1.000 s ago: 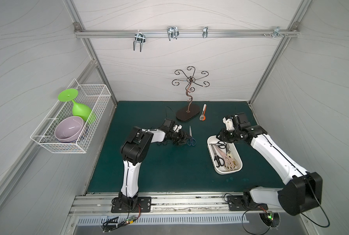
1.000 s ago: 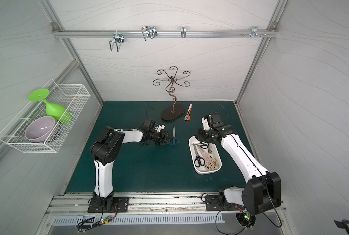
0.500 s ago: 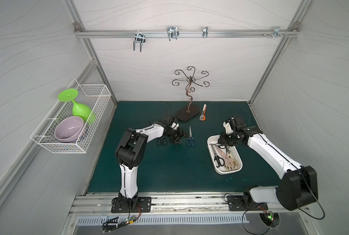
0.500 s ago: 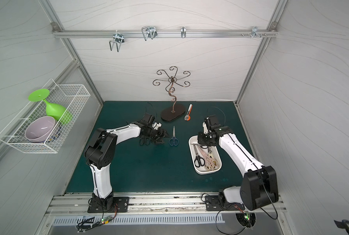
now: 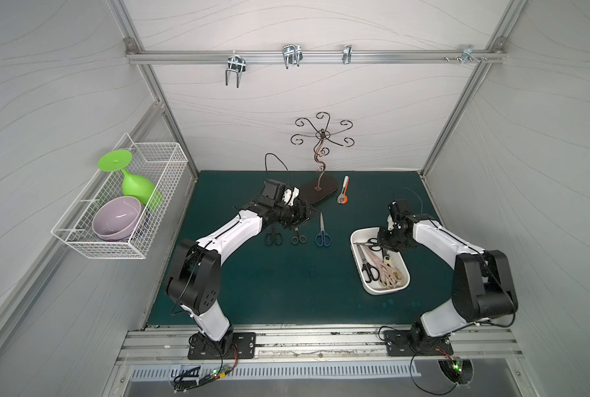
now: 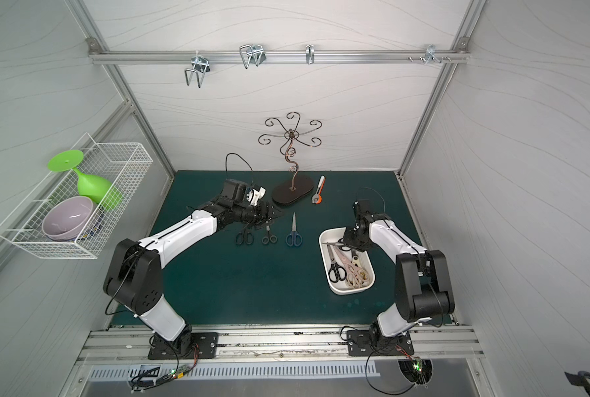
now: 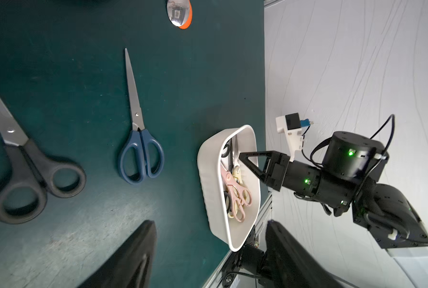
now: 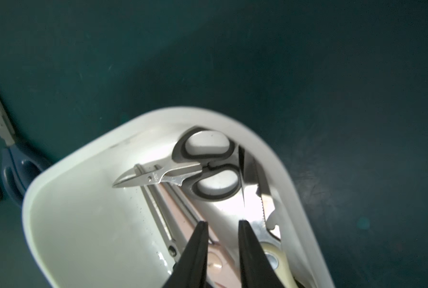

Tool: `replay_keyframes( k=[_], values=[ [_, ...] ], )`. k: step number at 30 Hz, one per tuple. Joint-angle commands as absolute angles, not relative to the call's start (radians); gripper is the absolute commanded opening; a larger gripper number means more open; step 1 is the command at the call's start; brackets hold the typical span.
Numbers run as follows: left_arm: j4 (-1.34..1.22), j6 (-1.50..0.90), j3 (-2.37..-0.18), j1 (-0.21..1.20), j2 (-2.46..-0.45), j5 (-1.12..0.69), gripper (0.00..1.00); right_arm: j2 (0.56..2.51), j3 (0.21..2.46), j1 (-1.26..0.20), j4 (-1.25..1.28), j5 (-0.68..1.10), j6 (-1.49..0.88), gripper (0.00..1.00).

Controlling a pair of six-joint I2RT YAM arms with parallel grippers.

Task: Take the scissors out of the storage box
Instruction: Move the storage box to the center of the board.

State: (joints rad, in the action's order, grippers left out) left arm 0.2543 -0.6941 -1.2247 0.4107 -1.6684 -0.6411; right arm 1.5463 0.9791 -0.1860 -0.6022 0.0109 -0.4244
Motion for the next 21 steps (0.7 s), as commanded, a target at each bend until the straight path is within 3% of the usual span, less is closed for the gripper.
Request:
replay_keyframes(
  k=[1, 21],
  values=[
    [0.259, -0.64, -1.201, 0.4, -1.637, -0.629, 0.74, 1.581, 1.003, -0.172, -0.556, -0.013, -0.439, 0.26],
    [0.235, -0.699, -1.171, 0.391, -1.634, -0.675, 0.74, 1.847, 1.237, -0.041, -0.426, -0.014, -0.368, 0.26]
  ],
)
